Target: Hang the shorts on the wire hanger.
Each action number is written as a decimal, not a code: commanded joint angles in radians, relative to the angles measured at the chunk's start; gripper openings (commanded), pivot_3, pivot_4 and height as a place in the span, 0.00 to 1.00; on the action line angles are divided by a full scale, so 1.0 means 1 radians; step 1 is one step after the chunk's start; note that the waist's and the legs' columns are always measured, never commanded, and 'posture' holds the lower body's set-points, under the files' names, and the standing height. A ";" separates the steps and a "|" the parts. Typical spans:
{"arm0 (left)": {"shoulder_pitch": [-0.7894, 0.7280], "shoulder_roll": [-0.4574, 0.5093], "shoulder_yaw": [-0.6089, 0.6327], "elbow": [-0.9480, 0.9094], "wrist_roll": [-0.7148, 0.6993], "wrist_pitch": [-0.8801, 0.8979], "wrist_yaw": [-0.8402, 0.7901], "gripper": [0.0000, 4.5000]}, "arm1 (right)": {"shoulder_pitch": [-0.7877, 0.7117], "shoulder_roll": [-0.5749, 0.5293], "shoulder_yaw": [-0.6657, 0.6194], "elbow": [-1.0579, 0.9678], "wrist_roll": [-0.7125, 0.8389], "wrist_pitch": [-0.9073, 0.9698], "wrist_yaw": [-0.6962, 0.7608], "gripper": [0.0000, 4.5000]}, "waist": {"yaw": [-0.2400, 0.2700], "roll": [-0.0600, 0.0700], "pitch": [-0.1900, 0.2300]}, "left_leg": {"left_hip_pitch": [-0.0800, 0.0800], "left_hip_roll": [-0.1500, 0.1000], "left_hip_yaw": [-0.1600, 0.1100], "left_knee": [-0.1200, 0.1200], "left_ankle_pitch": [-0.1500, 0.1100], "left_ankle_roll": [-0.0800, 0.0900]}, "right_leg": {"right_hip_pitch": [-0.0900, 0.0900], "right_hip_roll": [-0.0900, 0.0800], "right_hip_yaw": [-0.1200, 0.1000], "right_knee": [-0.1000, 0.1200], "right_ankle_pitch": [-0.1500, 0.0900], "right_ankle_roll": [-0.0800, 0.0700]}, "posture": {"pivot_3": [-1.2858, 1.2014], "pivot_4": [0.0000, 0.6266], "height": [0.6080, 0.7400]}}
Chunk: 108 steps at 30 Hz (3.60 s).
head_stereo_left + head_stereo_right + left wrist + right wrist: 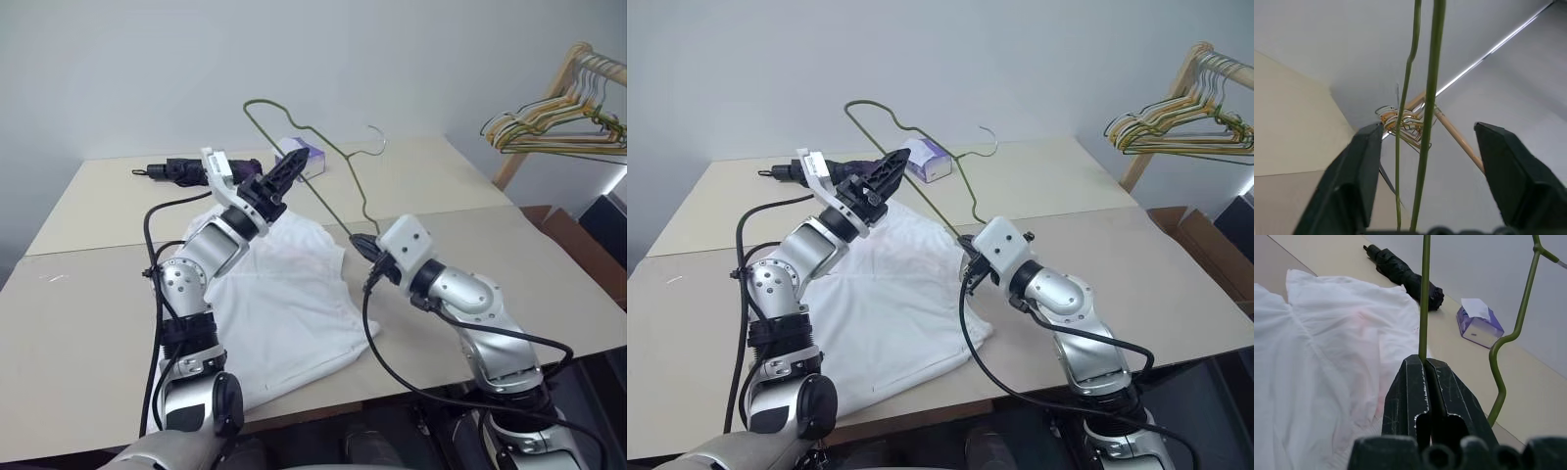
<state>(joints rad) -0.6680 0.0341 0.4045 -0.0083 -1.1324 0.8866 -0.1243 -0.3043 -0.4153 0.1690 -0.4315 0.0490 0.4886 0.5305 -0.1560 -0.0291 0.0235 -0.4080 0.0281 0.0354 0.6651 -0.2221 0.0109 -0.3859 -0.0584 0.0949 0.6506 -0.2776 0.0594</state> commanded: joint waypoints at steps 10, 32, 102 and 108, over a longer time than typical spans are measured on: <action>-0.019 0.011 -0.023 -0.007 -0.001 -0.041 0.034 0.01 | -0.018 -0.030 0.055 0.033 -0.176 -0.239 -0.070 0.00 | 0.002 0.000 0.000 | 0.000 0.000 0.000 0.000 0.000 0.000 | 0.000 0.000 0.000 -0.001 0.000 0.000 | 0.46 0.00 1.00; -0.004 0.363 -0.093 -0.016 0.106 -0.170 -0.646 0.00 | -0.084 -0.134 -0.347 -0.005 0.636 0.336 0.346 0.99 | -0.011 0.000 0.001 | 0.000 0.000 0.000 0.000 0.000 0.000 | 0.001 0.000 -0.001 -0.002 0.000 0.000 | 0.45 0.00 1.00; 0.161 0.555 -0.348 0.110 0.615 -0.446 -0.954 0.99 | -0.229 -0.281 -0.328 0.255 0.825 0.725 0.388 0.00 | -0.014 0.001 0.001 | -0.003 0.002 -0.001 0.000 0.000 0.000 | -0.001 0.000 -0.002 -0.003 0.001 -0.001 | 0.45 0.00 1.00; 0.227 0.623 -0.376 0.084 0.672 -0.523 -1.035 0.99 | -0.001 -0.540 -0.252 0.186 0.802 0.784 0.479 0.00 | -0.013 0.002 0.002 | -0.003 0.002 0.002 0.000 0.000 0.000 | -0.002 -0.001 -0.002 -0.003 0.000 -0.001 | 0.45 0.00 1.00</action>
<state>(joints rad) -0.4330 0.6399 0.0292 0.1171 -0.4697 0.3881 -1.1354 -0.3121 -0.9114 -0.0966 -0.1943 0.8458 1.2691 0.9618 -0.1686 -0.0269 0.0251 -0.4104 0.0304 0.0374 0.6648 -0.2220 0.0110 -0.3870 -0.0585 0.0934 0.6473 -0.2772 0.0589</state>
